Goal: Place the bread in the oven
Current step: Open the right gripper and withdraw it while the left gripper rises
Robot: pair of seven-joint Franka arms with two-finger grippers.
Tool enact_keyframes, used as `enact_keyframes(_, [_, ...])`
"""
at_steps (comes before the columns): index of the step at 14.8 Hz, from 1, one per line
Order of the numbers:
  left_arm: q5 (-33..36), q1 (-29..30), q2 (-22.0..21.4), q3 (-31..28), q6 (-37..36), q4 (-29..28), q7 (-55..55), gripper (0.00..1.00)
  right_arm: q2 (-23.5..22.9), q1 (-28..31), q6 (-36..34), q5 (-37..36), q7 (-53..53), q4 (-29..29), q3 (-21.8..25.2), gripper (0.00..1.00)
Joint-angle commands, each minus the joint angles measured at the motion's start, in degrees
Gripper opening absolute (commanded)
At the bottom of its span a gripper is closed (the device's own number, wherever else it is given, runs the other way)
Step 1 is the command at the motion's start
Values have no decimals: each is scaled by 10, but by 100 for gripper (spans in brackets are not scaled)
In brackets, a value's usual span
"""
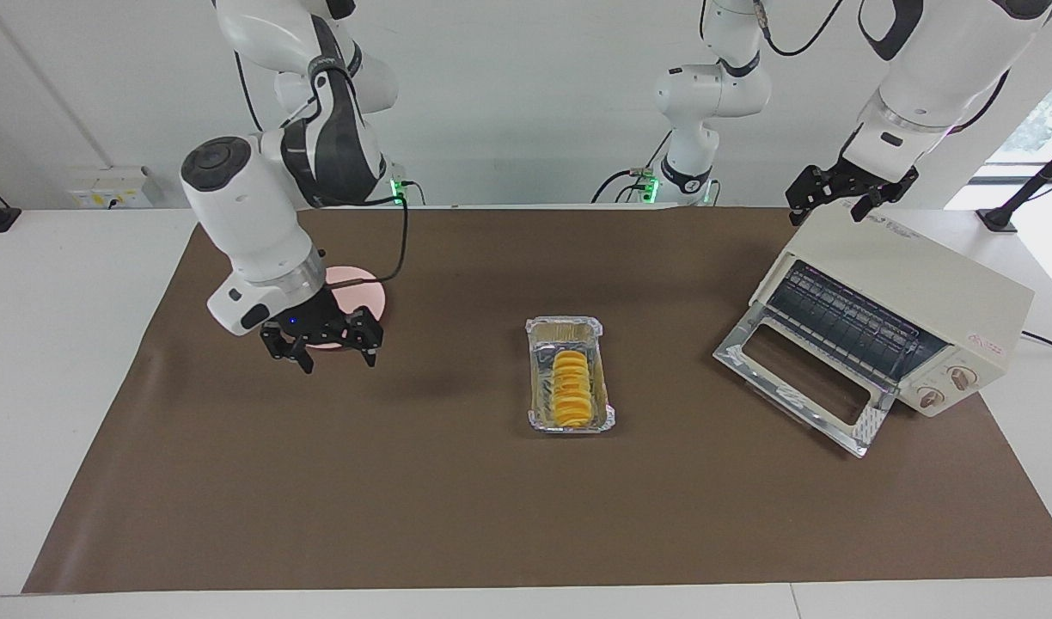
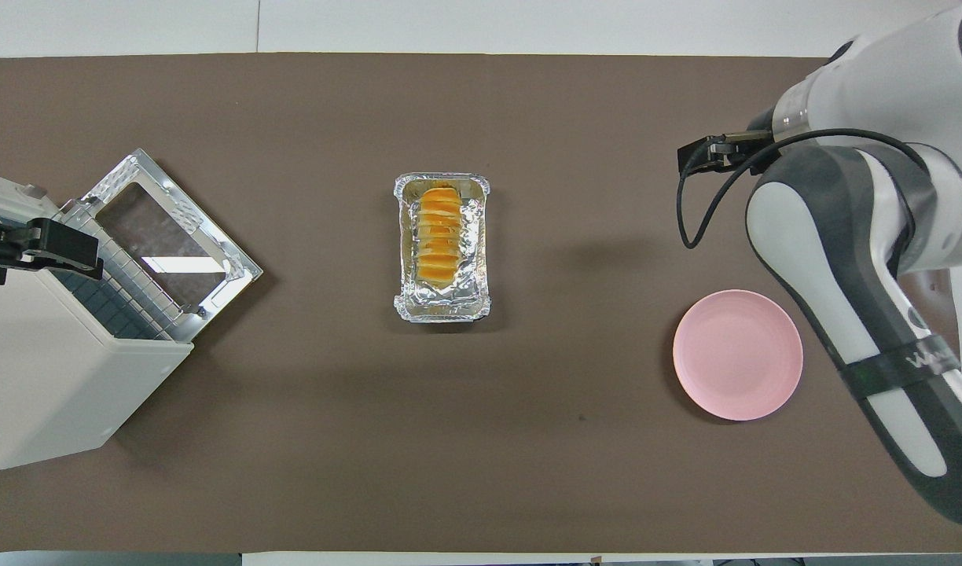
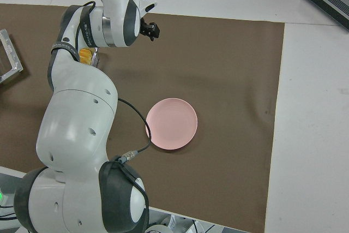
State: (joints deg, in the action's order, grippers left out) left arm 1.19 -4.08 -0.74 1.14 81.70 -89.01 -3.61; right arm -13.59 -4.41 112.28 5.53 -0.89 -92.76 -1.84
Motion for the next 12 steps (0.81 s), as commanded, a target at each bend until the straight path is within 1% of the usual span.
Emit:
enact_keyframes(1, [-8, 7, -17, 3, 14, -21, 2, 100, 48, 26, -76, -2, 58, -12, -5, 100])
enact_keyframes(5, [-8, 7, -17, 3, 14, -21, 3, 100, 86, 71, -164, -18, 126, -14, -5, 100])
enact_keyframes(7, [-9, -11, -21, 10, 2, -23, 4, 100, 108, 85, -202, -31, 136, -16, -5, 100])
enact_keyframes(10, [-9, -81, -22, 14, 20, -27, -6, 100, 124, 85, -234, -52, 135, -20, -5, 100])
enact_keyframes(12, [-9, -125, -22, 15, 90, -36, -58, 100, 132, 86, -243, -58, 133, -22, -4, 100])
